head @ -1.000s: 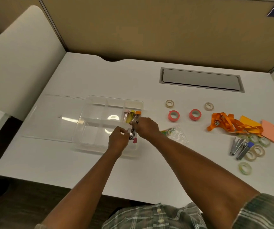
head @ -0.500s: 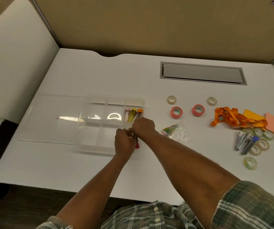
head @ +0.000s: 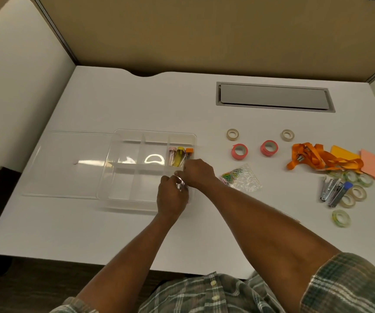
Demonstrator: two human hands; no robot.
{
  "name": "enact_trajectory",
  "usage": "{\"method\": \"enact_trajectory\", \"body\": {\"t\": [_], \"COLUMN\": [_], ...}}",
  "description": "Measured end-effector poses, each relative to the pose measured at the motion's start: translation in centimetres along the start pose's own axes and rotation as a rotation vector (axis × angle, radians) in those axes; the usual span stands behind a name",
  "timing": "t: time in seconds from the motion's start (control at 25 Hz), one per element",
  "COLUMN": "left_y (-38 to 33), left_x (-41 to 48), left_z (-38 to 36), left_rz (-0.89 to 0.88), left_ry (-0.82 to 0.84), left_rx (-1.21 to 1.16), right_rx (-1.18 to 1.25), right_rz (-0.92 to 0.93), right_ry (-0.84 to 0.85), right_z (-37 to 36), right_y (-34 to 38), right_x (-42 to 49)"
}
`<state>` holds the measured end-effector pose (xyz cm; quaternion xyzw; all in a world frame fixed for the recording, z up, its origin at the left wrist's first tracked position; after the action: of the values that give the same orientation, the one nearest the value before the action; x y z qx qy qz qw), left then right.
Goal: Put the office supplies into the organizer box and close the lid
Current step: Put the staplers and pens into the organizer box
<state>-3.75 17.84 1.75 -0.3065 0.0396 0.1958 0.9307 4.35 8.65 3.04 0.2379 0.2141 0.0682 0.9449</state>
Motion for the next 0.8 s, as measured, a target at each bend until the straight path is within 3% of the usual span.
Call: {"method": "enact_trajectory", "body": {"t": [0.24,0.8], "left_y": [-3.4,-18.4], "left_x": [0.6,-4.0], "left_z": [1.1,-10.9], "left_rz": [-0.119,-0.33], "left_ry": [-0.055,0.206], "left_rx": [-0.054,-0.01], "right_rx": [0.321,0.378], "right_rz": [0.003,-0.316], "right_ry": [-0.119,-0.379], "right_z": [1.4,9.3], "right_y": [-3.7,-25.7], "right_x": [-1.4,-10.8]}}
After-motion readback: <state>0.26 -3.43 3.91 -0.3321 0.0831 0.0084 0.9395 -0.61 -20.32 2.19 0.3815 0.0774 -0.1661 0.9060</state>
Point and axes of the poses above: each hand's wrist, its own x-axis towards the middle knuckle, its own z-axis out of the back of the hand, y = z × x, the point moved 3 cm from there along x, towards the middle knuckle, and after that the axes turned 8 degrees about x, right-handed, at the moved point
